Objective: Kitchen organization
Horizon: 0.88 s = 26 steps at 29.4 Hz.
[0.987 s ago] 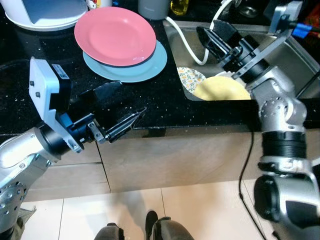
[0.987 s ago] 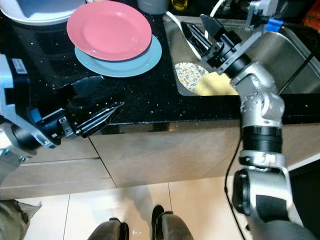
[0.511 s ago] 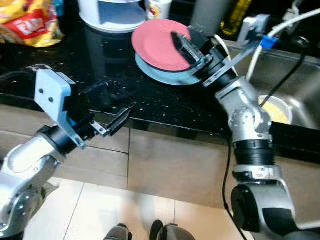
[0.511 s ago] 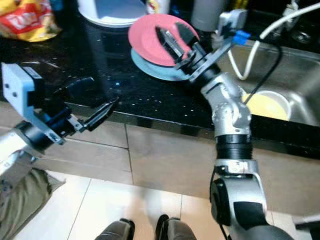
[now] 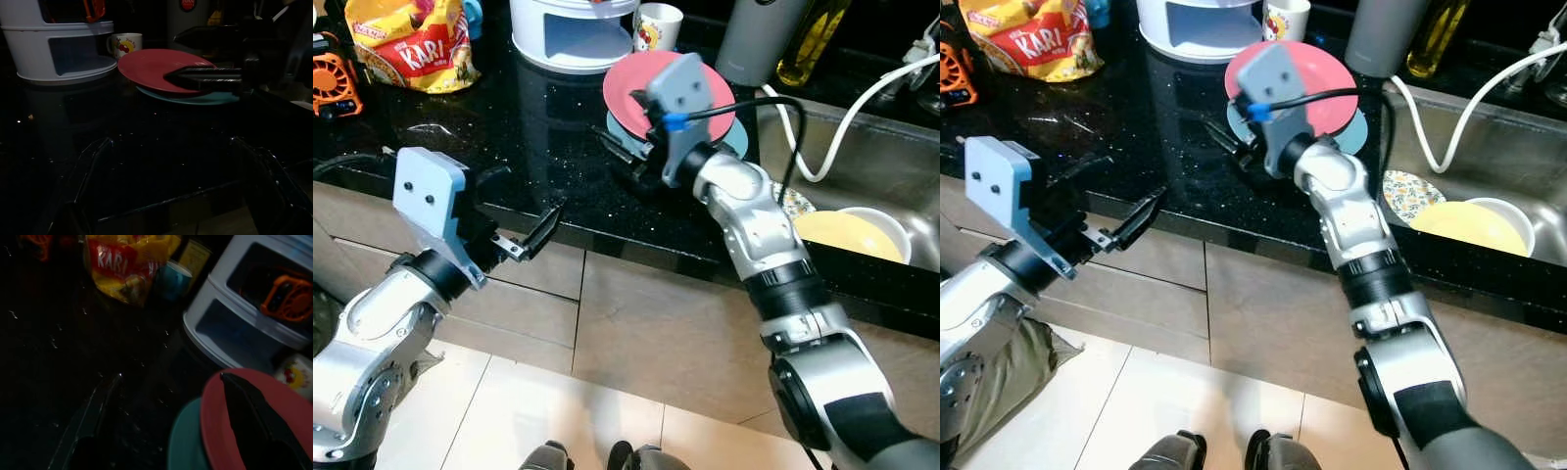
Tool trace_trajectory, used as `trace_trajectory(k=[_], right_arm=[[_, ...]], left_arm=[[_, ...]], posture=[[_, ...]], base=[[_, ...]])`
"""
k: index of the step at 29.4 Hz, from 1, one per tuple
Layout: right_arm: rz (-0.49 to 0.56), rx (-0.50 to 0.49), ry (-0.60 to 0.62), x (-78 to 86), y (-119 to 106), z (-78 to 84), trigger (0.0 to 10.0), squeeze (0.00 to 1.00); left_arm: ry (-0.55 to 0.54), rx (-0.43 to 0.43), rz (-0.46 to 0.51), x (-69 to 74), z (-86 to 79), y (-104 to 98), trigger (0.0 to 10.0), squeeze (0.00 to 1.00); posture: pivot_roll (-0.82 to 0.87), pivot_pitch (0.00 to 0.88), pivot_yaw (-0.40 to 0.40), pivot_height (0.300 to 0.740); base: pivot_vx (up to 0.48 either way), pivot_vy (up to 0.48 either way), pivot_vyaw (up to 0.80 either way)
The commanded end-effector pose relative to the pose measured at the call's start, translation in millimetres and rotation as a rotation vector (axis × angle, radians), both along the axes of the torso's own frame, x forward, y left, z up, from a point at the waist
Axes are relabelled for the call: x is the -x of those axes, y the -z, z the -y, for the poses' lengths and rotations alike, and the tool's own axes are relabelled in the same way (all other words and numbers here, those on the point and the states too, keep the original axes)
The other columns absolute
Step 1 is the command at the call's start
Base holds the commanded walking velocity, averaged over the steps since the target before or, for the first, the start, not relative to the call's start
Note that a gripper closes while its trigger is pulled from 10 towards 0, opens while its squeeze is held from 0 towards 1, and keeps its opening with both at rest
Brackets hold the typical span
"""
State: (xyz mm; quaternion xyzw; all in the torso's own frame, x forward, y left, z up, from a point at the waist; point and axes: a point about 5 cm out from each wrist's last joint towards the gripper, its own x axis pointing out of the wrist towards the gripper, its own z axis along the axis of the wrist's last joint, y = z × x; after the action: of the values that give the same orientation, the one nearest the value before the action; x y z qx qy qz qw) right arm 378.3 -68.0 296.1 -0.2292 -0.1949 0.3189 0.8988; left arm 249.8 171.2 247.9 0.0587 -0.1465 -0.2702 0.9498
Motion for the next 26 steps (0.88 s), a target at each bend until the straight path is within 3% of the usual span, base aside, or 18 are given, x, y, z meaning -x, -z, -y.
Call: trace_trajectory(k=[1,8,11,15,18,26], right_arm=[[0.019,0.050,0.035,-3.3,0.1,1.8,10.0,0.00],[0.065,0.228,0.116,-15.4,-9.1,2.4,10.0,0.00],[0.070,0.257,0.128,-17.2,-9.7,3.3,10.0,0.00],[0.042,0.358,0.136,-23.2,-8.0,9.2,10.0,0.00],[0.028,0.381,0.139,-24.8,-6.4,12.1,10.0,0.00],[-0.043,0.495,0.236,-32.7,2.5,37.8,10.0,0.00]], left_arm=[[-0.021,-0.024,0.000,2.0,-4.6,1.3,10.0,0.00],[-0.108,-0.074,0.001,7.3,-23.1,1.5,10.0,0.00],[-0.118,-0.083,0.002,7.7,-25.6,1.2,10.0,0.00],[-0.136,-0.114,0.003,7.6,-32.2,-1.0,10.0,0.00],[-0.135,-0.120,0.002,8.0,-32.7,-1.2,10.0,0.00],[-0.120,-0.114,-0.003,9.3,-30.8,-1.1,10.0,0.00]], posture=[[0.24,0.110,-0.115,0.740],[0.25,0.121,-0.131,0.740],[0.25,0.121,-0.131,0.740],[0.23,0.143,-0.129,0.740],[0.22,0.148,-0.127,0.740],[0.21,0.162,-0.119,0.740]], base=[[0.000,0.000,0.00],[0.000,0.000,0.00],[0.000,0.000,0.00],[0.000,0.000,0.00],[0.000,0.000,0.00],[0.000,0.000,0.00]])
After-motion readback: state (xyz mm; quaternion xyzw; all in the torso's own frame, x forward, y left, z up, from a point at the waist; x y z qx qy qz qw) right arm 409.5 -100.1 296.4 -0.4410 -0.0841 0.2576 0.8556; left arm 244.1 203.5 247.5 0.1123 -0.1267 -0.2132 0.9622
